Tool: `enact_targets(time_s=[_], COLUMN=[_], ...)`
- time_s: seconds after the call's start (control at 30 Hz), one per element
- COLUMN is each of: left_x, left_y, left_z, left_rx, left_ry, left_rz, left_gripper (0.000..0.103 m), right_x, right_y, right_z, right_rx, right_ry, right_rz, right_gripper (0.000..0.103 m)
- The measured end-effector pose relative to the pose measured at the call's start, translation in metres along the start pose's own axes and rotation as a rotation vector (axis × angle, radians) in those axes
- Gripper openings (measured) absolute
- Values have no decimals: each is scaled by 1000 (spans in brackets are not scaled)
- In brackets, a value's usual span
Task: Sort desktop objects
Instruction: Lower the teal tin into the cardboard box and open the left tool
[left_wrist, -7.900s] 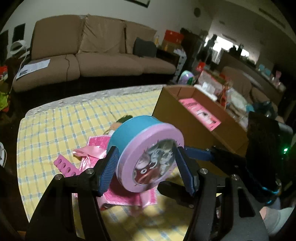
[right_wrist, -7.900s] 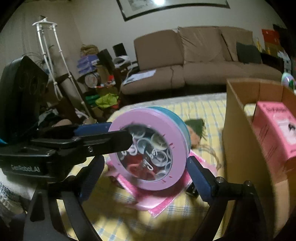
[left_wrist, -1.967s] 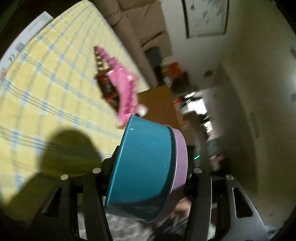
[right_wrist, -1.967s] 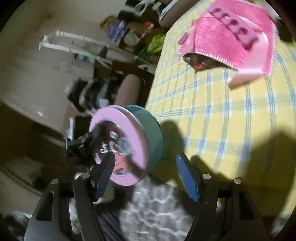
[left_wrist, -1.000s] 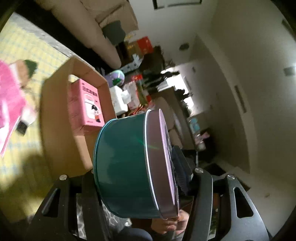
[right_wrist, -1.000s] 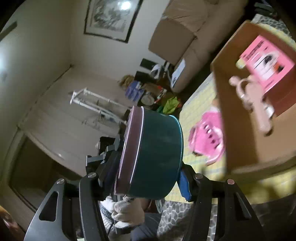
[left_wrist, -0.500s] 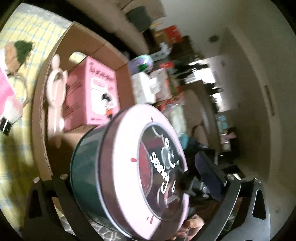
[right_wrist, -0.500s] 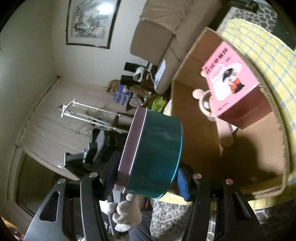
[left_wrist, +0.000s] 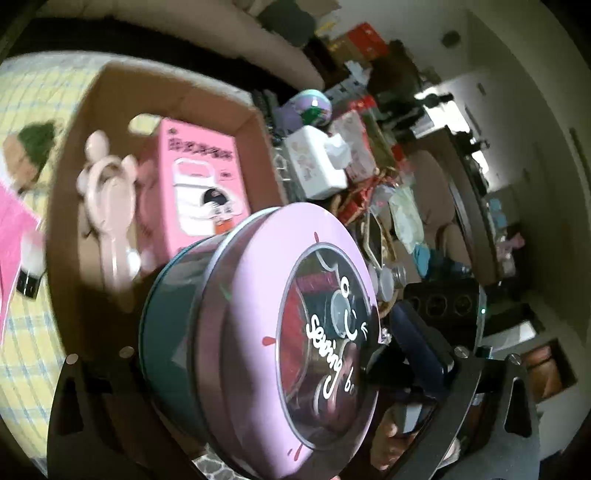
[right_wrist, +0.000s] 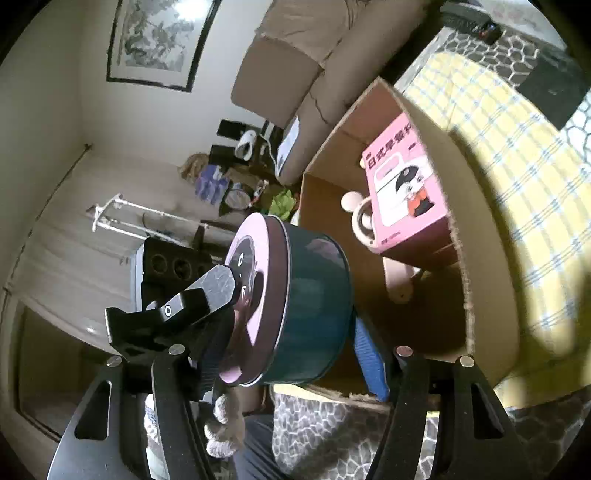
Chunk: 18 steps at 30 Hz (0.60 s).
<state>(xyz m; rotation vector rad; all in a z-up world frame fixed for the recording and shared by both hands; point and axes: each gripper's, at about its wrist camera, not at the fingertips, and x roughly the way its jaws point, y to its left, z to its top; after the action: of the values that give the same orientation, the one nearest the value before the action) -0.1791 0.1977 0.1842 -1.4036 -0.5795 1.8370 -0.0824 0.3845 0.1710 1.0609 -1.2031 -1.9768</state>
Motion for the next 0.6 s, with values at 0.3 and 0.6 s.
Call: enact_targets(time_s=[0.3, 0.6], left_x=[-2, -10], left_y=[-32, -34], left_z=[-1, -23], left_rx=[237, 460], left_ry=[-23, -2], left_rz=[260, 596], left_gripper=[103, 103], right_x=[-20, 0], right_y=[-8, 34], right_z=[-3, -2], right_rx=[-26, -338], right_ry=[-17, 56], right_rz=[-98, -518], right_gripper=[63, 61])
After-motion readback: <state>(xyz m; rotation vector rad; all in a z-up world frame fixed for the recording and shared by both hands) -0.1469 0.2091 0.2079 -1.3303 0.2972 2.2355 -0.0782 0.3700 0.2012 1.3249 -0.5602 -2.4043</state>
